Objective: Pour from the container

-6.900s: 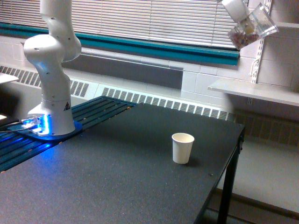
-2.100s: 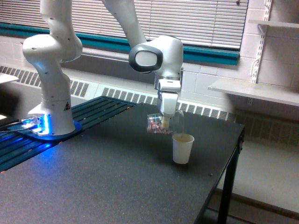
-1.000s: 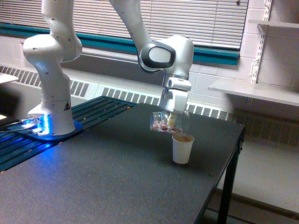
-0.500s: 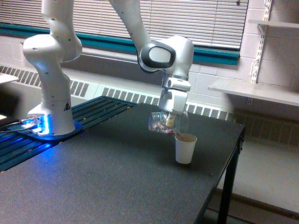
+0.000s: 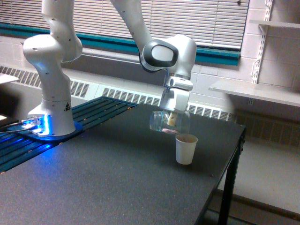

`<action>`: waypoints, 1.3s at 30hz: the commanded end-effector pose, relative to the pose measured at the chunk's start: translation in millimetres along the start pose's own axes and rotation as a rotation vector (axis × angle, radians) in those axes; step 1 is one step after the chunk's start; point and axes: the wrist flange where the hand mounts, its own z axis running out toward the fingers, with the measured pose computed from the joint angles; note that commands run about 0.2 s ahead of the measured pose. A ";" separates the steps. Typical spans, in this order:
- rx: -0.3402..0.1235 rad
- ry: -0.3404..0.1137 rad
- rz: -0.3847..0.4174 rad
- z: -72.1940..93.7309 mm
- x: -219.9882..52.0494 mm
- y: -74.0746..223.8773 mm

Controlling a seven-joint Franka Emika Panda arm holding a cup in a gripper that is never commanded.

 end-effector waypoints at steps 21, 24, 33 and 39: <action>0.012 0.008 -0.022 -8.1 2.0 -0.6; 0.019 0.013 -0.015 -11.0 1.4 3.5; 0.058 0.026 0.018 -18.2 -3.5 19.4; 0.098 0.040 0.048 -23.4 -8.1 32.7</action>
